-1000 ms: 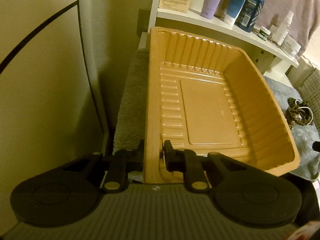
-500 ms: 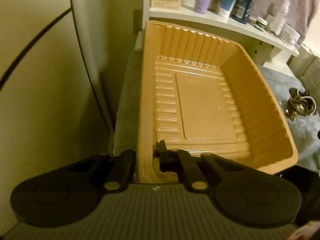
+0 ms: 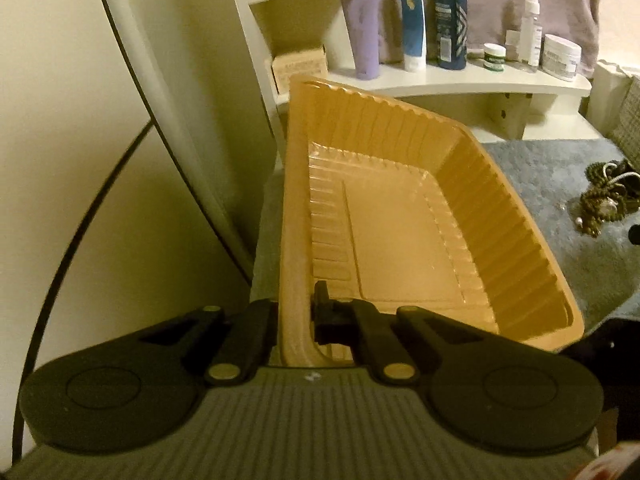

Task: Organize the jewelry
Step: 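Reach the right tool into the jewelry pile and grasp the black bead bracelet, then carry the black bead bracelet into the orange tray and open the right tool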

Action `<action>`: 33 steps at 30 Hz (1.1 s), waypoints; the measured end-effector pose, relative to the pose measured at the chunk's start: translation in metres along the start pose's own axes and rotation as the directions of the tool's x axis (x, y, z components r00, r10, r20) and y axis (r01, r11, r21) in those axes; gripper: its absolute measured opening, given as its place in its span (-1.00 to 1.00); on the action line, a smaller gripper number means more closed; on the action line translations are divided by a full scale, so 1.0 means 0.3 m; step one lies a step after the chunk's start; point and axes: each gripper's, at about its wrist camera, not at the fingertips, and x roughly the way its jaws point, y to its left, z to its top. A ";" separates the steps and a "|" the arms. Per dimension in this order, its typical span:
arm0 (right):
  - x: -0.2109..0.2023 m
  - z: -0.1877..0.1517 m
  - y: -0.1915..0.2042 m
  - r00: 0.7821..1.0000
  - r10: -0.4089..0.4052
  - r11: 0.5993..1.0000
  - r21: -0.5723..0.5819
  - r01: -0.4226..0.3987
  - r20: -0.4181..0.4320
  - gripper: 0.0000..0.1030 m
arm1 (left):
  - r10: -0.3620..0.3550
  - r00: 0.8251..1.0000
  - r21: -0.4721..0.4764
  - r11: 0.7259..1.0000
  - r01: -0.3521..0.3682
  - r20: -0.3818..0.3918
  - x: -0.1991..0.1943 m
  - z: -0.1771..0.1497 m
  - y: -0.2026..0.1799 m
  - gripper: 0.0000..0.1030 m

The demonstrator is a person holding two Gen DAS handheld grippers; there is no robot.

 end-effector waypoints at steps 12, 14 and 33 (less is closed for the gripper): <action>0.108 0.055 -0.074 0.999 0.053 0.981 0.187 -0.051 -0.008 -0.15 | -0.004 0.999 0.007 1.000 0.005 -0.035 0.016 0.005 -0.010 -0.95; 0.117 0.058 -0.079 0.999 0.050 0.979 0.199 -0.046 -0.017 -0.28 | 0.002 0.999 0.012 1.000 -0.001 -0.035 0.018 0.006 -0.014 -0.94; 0.023 0.169 0.017 0.993 0.087 0.993 0.070 -0.093 0.083 -0.87 | -0.001 1.000 0.033 0.999 0.001 -0.012 0.019 0.004 -0.016 -0.95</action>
